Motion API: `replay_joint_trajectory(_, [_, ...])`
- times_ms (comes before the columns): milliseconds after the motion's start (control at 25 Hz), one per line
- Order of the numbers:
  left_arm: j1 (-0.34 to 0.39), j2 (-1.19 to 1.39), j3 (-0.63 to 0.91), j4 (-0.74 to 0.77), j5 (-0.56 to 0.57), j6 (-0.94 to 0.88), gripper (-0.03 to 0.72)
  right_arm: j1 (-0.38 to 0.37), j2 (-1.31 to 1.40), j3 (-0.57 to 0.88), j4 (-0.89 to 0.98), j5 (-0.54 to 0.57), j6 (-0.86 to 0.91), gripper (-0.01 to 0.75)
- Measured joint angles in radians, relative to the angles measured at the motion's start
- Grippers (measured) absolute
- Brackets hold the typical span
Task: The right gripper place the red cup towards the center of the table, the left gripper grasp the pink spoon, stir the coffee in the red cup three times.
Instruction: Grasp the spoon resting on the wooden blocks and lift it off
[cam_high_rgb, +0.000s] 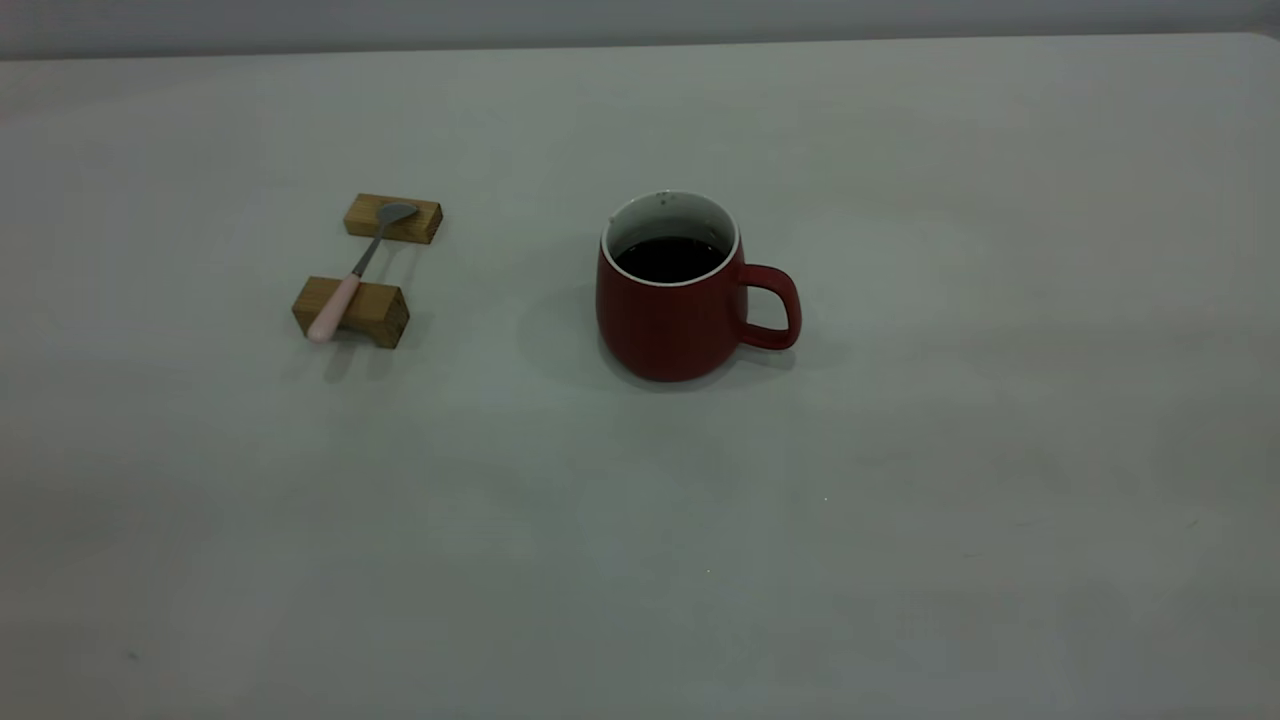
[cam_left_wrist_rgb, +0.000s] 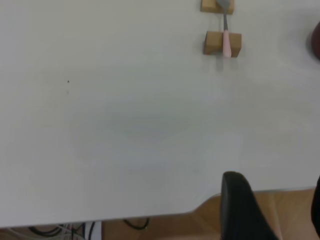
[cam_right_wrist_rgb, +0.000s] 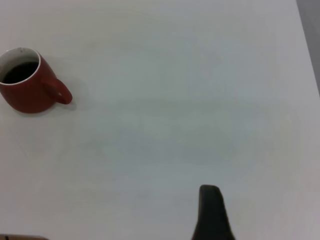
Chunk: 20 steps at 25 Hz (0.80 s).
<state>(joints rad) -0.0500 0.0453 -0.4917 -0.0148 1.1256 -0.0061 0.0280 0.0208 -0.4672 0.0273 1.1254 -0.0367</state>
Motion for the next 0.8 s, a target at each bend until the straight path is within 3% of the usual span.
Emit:
replay_joint_trajectory(160, [0.000, 0.154, -0.072, -0.010, -0.100, -0.008, 0.452, 0.000, 0.000, 0.000, 0.000, 0.000, 0.000, 0.584])
replay_joint_trajectory(520, [0.000, 0.881, -0.239, -0.004, -0.368, -0.023, 0.598, 0.000, 0.000, 0.000, 0.000, 0.000, 0.000, 0.584])
replay_joint_trajectory(800, [-0.056, 1.376, -0.333, -0.016, -0.584, -0.024, 0.618, 0.000, 0.000, 0.000, 0.000, 0.000, 0.000, 0.584])
